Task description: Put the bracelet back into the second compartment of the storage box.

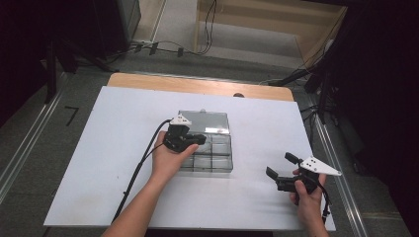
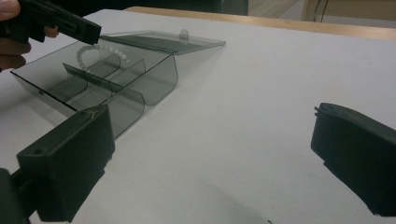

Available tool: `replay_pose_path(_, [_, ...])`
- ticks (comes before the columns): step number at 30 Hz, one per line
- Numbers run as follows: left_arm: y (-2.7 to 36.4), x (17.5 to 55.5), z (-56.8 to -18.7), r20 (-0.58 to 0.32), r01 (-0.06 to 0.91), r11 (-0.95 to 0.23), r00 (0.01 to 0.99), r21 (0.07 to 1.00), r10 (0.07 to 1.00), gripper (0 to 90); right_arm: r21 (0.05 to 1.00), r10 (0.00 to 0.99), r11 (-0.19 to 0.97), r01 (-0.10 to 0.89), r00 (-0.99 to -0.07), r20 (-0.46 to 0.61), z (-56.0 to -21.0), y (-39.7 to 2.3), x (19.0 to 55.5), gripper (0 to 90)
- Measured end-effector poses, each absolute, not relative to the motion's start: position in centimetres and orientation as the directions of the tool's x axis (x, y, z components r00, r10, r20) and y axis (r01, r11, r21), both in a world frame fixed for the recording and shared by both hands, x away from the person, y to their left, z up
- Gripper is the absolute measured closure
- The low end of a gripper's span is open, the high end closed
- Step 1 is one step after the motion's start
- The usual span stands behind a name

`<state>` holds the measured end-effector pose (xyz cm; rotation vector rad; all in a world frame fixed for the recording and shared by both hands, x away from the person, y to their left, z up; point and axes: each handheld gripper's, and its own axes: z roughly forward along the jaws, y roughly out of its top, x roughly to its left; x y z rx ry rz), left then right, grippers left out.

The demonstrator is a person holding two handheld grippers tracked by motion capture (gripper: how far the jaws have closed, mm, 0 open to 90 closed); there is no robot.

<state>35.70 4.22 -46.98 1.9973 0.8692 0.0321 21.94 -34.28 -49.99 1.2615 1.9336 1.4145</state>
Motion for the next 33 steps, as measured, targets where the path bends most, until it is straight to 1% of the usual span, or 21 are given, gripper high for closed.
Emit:
replay_pose_path(2, [4.3, 35.7, -47.0, -0.311, 0.562, -0.32, 0.753, 0.763, 0.581, 75.0, 0.907, 0.854, 0.064, 0.416, -0.493, 0.166, -50.0, -34.3, 21.9, 0.0])
replay_pose_path(4, [4.3, 35.7, -46.9, -0.302, 0.556, -0.317, 0.751, 0.768, 0.587, 70.2, 0.907, 0.854, 0.064, 0.417, -0.493, 0.166, -50.0, -34.2, 22.0, 0.0])
replay_pose_path(6, [4.4, 35.7, -46.8, -0.301, 0.549, -0.31, 0.755, 0.777, 0.583, 68.1, 0.907, 0.853, 0.066, 0.416, -0.495, 0.165, -50.0, -34.2, 22.0, 0.0])
replay_pose_path(9, [4.4, 35.5, -46.7, -0.293, 0.538, -0.303, 0.757, 0.787, 0.584, 62.3, 0.907, 0.852, 0.067, 0.416, -0.496, 0.165, -50.0, -34.1, 22.0, 0.0])
replay_pose_path(15, [4.8, 35.1, -46.5, -0.288, 0.512, -0.289, 0.774, 0.809, 0.565, 52.1, 0.907, 0.851, 0.072, 0.416, -0.5, 0.162, -50.1, -34.0, 22.0, 0.0])
replay_pose_path(22, [6.3, 34.8, -46.4, -0.308, 0.513, -0.248, 0.767, 0.822, 0.563, 43.0, 0.905, 0.847, 0.082, 0.417, -0.507, 0.157, -50.1, -33.6, 22.1, 0.0])
replay_pose_path(27, [6.9, 34.7, -45.9, -0.295, 0.502, -0.252, 0.77, 0.827, 0.566, 31.7, 0.905, 0.844, 0.091, 0.416, -0.515, 0.152, -50.1, -33.3, 22.2, 0.0])
replay_pose_path(29, [7.1, 34.5, -45.8, -0.292, 0.496, -0.246, 0.771, 0.833, 0.566, 28.2, 0.903, 0.847, 0.092, 0.419, -0.509, 0.15, -50.1, -33.2, 22.1, 0.0])
replay_pose_path(31, [7.5, 34.4, -45.7, -0.3, 0.496, -0.235, 0.771, 0.836, 0.562, 26.6, 0.904, 0.854, 0.088, 0.418, -0.499, 0.147, -50.0, -33.1, 22.1, 0.0])
replay_pose_path(33, [7.8, 34.5, -45.6, -0.293, 0.498, -0.227, 0.758, 0.837, 0.583, 22.9, 0.906, 0.852, 0.088, 0.414, -0.502, 0.147, -49.8, -33.1, 22.1, 0.0])
